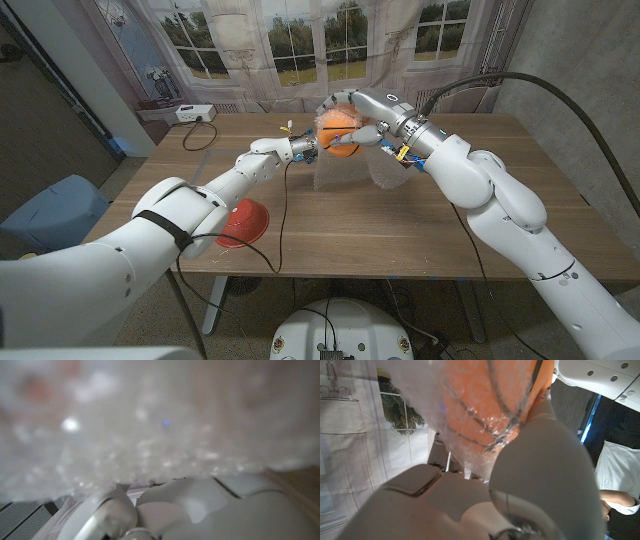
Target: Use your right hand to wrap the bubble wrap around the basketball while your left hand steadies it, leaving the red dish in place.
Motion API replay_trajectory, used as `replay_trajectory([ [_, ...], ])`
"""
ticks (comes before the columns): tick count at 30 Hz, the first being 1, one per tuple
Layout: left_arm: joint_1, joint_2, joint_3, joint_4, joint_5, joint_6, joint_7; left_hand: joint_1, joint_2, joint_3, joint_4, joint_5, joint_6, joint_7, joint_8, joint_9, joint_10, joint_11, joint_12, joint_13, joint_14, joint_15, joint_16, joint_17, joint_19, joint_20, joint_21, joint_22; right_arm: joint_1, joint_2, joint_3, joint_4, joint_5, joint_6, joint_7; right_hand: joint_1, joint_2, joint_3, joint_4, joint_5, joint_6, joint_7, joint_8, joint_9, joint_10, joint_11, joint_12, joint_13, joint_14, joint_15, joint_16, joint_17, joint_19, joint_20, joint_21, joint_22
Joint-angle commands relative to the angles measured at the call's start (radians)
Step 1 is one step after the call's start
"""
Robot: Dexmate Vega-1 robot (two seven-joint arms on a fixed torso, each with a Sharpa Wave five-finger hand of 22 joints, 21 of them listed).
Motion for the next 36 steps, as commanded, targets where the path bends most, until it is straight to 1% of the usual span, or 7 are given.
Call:
replay_trajectory([
  [1, 0.086, 0.076, 0.008, -0.218, 0.007, 0.116, 0.025, -0.005, 0.057, 0.017, 0.002, 0.006, 0.012, 0.042, -0.006, 0.003, -0.006, 0.026, -0.016, 0.001, 0.017, 0.004, -0.01, 0.0, 0.013, -0.001, 0.01, 0.002, 0.004, -0.002, -0.008, 0.079, -0.137, 0.029, -0.178, 0.232, 0.214, 0.16, -0.152, 0.005, 0.019, 0.0, 0.007, 0.004, 0.1, -0.059, 0.041, 0.083, 0.411, -0.523, -0.009, 0.003, 0.104, -0.357, 0.016, 0.006],
  [8, 0.143, 0.131, 0.015, -0.354, -0.006, 0.156, 0.092, -0.008, 0.045, 0.021, 0.002, 0.003, -0.002, 0.042, -0.017, 0.003, -0.009, 0.039, -0.027, 0.001, 0.022, 0.007, -0.017, 0.0, 0.026, 0.007, 0.013, 0.002, 0.004, 0.008, -0.035, 0.11, -0.29, -0.025, -0.255, 0.245, 0.202, 0.161, -0.152, 0.003, 0.028, 0.003, 0.007, 0.001, 0.075, -0.074, 0.03, 0.078, 0.393, -0.524, -0.039, 0.005, 0.077, -0.355, 0.042, 0.012],
  [16, 0.171, 0.169, 0.031, -0.441, -0.012, 0.18, 0.14, -0.018, 0.028, 0.022, 0.0, 0.0, -0.049, 0.035, -0.042, 0.003, -0.033, 0.062, -0.054, 0.001, 0.02, 0.024, -0.033, 0.0, 0.033, 0.022, 0.011, 0.001, 0.008, 0.007, -0.048, 0.126, -0.365, -0.107, -0.21, 0.252, 0.199, 0.163, -0.15, 0.003, 0.029, 0.003, 0.006, 0.0, 0.076, -0.075, 0.027, 0.073, 0.393, -0.525, -0.049, 0.007, 0.063, -0.355, 0.055, 0.014],
  [21, 0.17, 0.175, 0.04, -0.452, -0.019, 0.193, 0.149, -0.023, 0.019, 0.022, -0.004, -0.001, -0.081, 0.028, -0.053, 0.003, -0.054, 0.078, -0.074, 0.001, 0.008, 0.032, -0.043, 0.0, 0.038, 0.042, 0.009, 0.0, 0.014, -0.002, -0.061, 0.138, -0.398, -0.147, -0.153, 0.254, 0.196, 0.163, -0.148, 0.002, 0.031, 0.001, 0.005, -0.001, 0.076, -0.076, 0.026, 0.069, 0.388, -0.524, -0.061, 0.008, 0.049, -0.354, 0.066, 0.016],
  [31, 0.149, 0.172, 0.064, -0.436, -0.012, 0.212, 0.157, -0.028, 0.001, 0.02, -0.015, -0.002, -0.128, 0.028, -0.061, 0.002, -0.072, 0.085, -0.096, 0.002, -0.009, 0.042, -0.053, -0.001, 0.047, 0.069, 0.006, -0.001, 0.042, -0.005, -0.09, 0.191, -0.434, -0.223, -0.061, 0.255, 0.196, 0.162, -0.144, 0.001, 0.036, 0.002, 0.004, -0.002, 0.083, -0.08, 0.031, 0.071, 0.393, -0.525, -0.07, 0.013, 0.035, -0.351, 0.084, 0.017],
  [33, 0.148, 0.175, 0.067, -0.442, -0.008, 0.219, 0.167, -0.03, -0.008, 0.018, -0.022, -0.003, -0.142, 0.023, -0.062, 0.002, -0.084, 0.089, -0.107, 0.002, -0.018, 0.047, -0.056, -0.001, 0.05, 0.08, 0.004, -0.001, 0.046, -0.002, -0.092, 0.204, -0.443, -0.247, -0.053, 0.255, 0.195, 0.162, -0.144, 0.001, 0.037, 0.002, 0.004, -0.003, 0.084, -0.08, 0.032, 0.072, 0.393, -0.525, -0.072, 0.013, 0.033, -0.351, 0.087, 0.017],
  [36, 0.144, 0.18, 0.072, -0.446, -0.002, 0.226, 0.172, -0.019, -0.027, 0.02, -0.06, -0.006, -0.216, 0.009, -0.066, 0.002, -0.162, 0.096, -0.155, 0.004, -0.069, 0.075, -0.063, -0.002, 0.048, 0.087, -0.01, -0.002, 0.047, 0.003, -0.089, 0.219, -0.438, -0.275, -0.052, 0.256, 0.195, 0.162, -0.143, 0.001, 0.038, 0.003, 0.004, -0.003, 0.081, -0.079, 0.032, 0.074, 0.396, -0.525, -0.075, 0.015, 0.029, -0.351, 0.094, 0.017],
])
